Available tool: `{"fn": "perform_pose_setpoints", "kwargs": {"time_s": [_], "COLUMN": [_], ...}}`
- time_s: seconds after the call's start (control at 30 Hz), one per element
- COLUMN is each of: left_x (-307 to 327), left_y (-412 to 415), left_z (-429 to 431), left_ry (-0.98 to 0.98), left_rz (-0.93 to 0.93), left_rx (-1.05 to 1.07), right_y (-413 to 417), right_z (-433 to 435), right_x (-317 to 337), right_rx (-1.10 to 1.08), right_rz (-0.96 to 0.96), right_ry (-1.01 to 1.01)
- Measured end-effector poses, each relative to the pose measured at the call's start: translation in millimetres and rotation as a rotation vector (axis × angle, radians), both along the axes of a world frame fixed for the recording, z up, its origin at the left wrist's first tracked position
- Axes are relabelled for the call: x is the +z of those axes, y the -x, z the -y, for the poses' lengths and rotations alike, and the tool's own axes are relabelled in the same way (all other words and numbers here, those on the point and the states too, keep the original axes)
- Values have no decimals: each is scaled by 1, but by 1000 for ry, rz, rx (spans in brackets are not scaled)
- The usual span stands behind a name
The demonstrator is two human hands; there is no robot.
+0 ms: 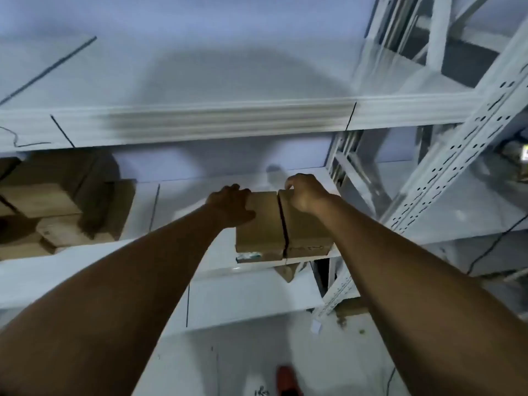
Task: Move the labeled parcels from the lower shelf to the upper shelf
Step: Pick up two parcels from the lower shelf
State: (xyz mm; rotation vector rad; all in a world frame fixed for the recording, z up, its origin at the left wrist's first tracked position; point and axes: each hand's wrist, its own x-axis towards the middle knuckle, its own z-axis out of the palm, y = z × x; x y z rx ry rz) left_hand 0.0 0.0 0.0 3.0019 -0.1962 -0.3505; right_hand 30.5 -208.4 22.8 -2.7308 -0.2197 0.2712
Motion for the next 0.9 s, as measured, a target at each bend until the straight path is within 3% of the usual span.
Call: {"fn": "perform_pose_setpoints", "kwargs": {"time_s": [0.3, 0.4, 0.57, 0.77, 0.9], "left_x": [-62, -90, -127, -140, -143], "left_y": [-41, -39, -36, -39, -34], "left_z": [57, 71, 85, 81, 82], "left_ry": [11, 159, 128, 107, 89], "left_rz": [-283, -366, -291, -269, -207], "left_rx": [144, 351, 436, 471, 453], "right_y": [-53, -63, -63, -42, -40], "right_z": [17, 21, 31, 22, 24], "right_x": [-70, -99, -140, -160, -156], "right_rx": [76, 68, 29, 208, 210], "right_rz": [-89, -128, -32, 254, 285], "right_ry": [-51, -144, -273, 50, 24]}}
